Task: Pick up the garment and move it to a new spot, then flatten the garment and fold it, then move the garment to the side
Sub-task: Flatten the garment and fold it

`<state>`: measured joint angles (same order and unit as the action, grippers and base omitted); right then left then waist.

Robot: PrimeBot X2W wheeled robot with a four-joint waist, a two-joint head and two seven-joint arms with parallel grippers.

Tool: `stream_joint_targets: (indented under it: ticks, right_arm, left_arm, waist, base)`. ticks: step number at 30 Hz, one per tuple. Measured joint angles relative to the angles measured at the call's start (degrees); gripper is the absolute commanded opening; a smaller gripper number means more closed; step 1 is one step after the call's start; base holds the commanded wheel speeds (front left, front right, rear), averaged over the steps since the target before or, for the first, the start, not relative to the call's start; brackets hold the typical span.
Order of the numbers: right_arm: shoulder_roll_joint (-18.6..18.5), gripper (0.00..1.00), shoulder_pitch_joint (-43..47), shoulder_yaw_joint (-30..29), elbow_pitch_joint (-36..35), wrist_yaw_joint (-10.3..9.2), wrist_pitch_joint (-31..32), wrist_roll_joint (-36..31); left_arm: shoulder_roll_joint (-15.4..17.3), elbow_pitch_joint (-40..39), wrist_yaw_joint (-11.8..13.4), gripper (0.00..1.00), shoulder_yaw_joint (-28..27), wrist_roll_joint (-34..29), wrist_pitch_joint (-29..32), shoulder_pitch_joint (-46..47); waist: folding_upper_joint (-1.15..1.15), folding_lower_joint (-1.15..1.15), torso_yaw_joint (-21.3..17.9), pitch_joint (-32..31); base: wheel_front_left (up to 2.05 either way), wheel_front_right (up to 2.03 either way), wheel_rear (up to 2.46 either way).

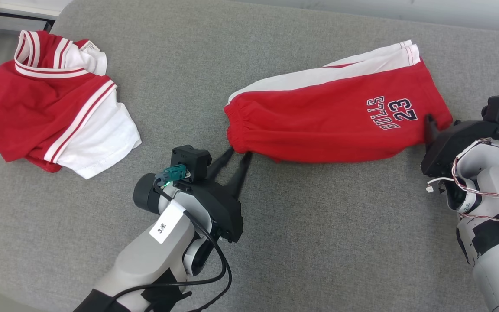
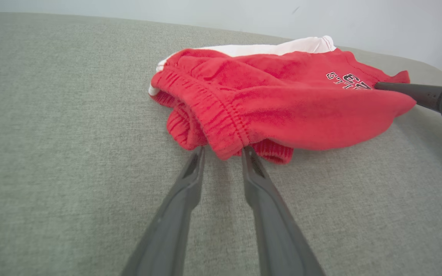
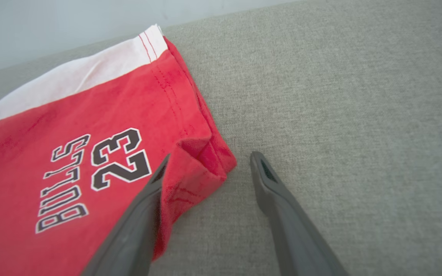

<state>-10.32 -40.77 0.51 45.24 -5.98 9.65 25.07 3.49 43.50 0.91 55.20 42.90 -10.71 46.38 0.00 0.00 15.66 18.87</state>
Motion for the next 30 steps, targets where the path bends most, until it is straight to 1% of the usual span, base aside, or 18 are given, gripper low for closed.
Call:
stream_joint_targets:
  ticks: [1,2,3,4,5,6,7,12,17,22,24,30]
  right_arm:
    - [0.00,0.86,-0.02,-0.01,0.00,-0.03,0.00,-0.07]
    - [-0.07,0.70,-0.02,-0.02,0.01,-0.07,0.00,-0.21]
    - [-0.18,0.49,-0.02,-0.04,0.02,-0.08,0.01,-0.26]
    - [-0.29,0.44,-0.04,-0.07,0.03,-0.08,0.02,-0.36]
    - [-0.37,0.34,-0.06,-0.07,0.03,-0.08,0.16,-0.40]
    - [-0.37,0.18,-0.17,-0.04,0.03,-0.08,0.32,-0.40]
    - [-0.32,0.00,-0.34,0.03,0.03,-0.08,0.44,-0.40]
    - [-0.32,0.00,-0.63,0.26,0.23,-0.08,0.45,-0.42]
    - [-0.42,0.00,-0.46,0.23,0.41,-0.01,0.43,-0.42]
    - [-0.80,0.00,2.15,-0.46,-0.60,1.81,-0.15,0.34]
    - [-0.69,0.00,3.80,-0.89,-1.45,2.65,-0.67,1.54]
    - [0.82,0.00,9.62,-1.82,-5.32,5.23,-2.21,3.72]
  left_arm:
    - [-0.03,0.15,0.00,0.00,0.24,-0.04,0.08,0.00]
    - [-0.07,0.30,-0.01,0.00,0.38,-0.04,0.09,0.00]
    - [-0.09,0.38,-0.12,0.00,0.44,-0.04,0.09,0.00]
    - [-0.10,0.47,-0.44,0.00,0.46,-0.04,0.09,0.00]
    - [-0.15,0.57,-0.44,0.00,0.51,-0.04,0.09,0.02]
    - [-0.19,0.66,-0.48,0.00,0.54,-0.04,0.09,0.04]
    - [-0.22,0.75,-0.62,0.00,0.57,-0.04,0.08,0.06]
    - [-0.26,1.55,-1.01,0.00,0.62,-0.04,0.01,0.39]
    - [-0.34,2.05,-2.57,0.00,1.25,-0.04,-0.07,0.83]
    - [-0.31,2.12,-3.98,0.00,2.04,-0.94,-0.70,0.82]
    - [-0.18,2.14,-4.07,0.00,2.37,-1.40,-1.02,0.76]
    - [1.41,2.18,-5.56,0.00,4.03,-2.14,-1.45,-1.04]
  waist:
    - [0.00,0.00,-0.03,0.03]
    - [0.00,0.00,-0.06,0.07]
    - [0.00,0.00,-0.08,0.11]
    - [0.00,0.00,-0.09,0.16]
    - [0.00,0.00,-0.10,0.21]
    - [0.00,0.00,-0.11,0.25]
    - [0.00,0.00,-0.10,0.29]
    - [0.00,0.00,-0.10,0.30]
    - [0.00,0.00,-0.01,-0.25]
    - [0.00,0.00,0.16,-1.56]
    - [0.00,0.00,0.21,-2.30]
    - [0.00,0.00,0.09,-5.18]
  base:
    - [0.00,0.00,0.00]
    - [0.00,0.00,0.00]
    - [0.00,0.00,0.00]
    - [0.00,0.00,0.00]
    - [0.00,0.00,0.00]
    - [0.00,0.00,0.00]
    - [0.00,0.00,0.00]
    - [0.00,0.00,0.00]
    - [0.00,0.00,0.00]
    - [0.00,0.00,0.00]
    - [0.00,0.00,0.00]
    - [0.00,0.00,0.00]
